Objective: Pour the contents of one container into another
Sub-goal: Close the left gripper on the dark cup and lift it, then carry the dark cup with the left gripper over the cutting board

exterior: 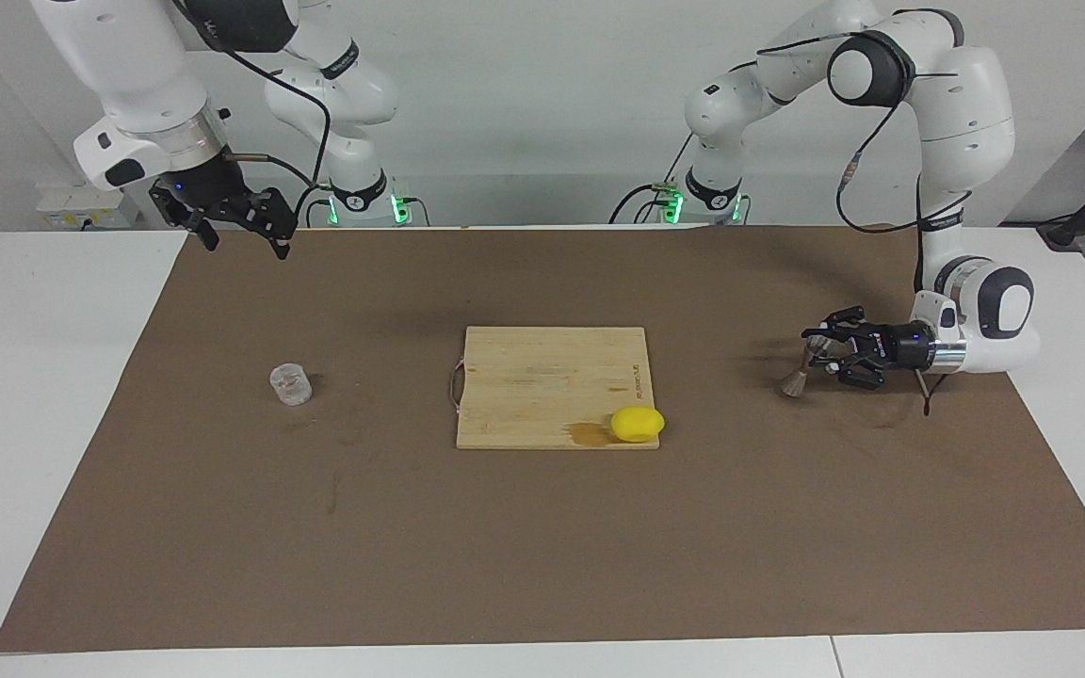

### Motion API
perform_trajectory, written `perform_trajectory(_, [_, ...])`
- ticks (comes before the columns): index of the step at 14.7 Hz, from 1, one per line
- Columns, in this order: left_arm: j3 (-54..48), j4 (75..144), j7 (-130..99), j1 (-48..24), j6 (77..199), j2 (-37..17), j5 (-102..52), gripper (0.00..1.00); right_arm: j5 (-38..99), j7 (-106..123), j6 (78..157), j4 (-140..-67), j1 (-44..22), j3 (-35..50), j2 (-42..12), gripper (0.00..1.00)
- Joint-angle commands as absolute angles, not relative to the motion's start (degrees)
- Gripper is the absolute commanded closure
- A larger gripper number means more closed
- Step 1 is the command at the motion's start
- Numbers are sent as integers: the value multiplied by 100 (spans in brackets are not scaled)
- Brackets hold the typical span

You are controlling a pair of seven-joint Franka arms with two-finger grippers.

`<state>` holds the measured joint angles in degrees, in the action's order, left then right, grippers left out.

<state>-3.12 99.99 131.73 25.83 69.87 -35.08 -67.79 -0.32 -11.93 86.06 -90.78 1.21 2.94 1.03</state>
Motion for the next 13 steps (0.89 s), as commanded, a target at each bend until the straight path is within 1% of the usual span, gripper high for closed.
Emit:
perform_trajectory(1, [-430, 9818, 13202, 2470, 6847, -3245, -6969, 74, -149, -1116, 8622, -9202, 193, 334, 220, 0])
perform_trajectory(4, [-431, 9861, 13000, 2304, 6890, -2875, -7189, 72, -149, -1116, 8622, -9202, 193, 334, 220, 0])
perform_trajectory(8, [-431, 9940, 12973, 1759, 6969, -2690, -7575, 72, -149, -1116, 8622, -9202, 193, 334, 211, 0])
perform_trajectory(10, [-431, 10019, 12912, 1478, 7267, -2523, -7672, 72, -149, -1107, 8622, -9202, 193, 334, 220, 0])
perform_trajectory(13, [-431, 10317, 12622, 916, 7960, -2111, -7962, 72, -149, -1081, 8622, -9202, 193, 343, 220, 0])
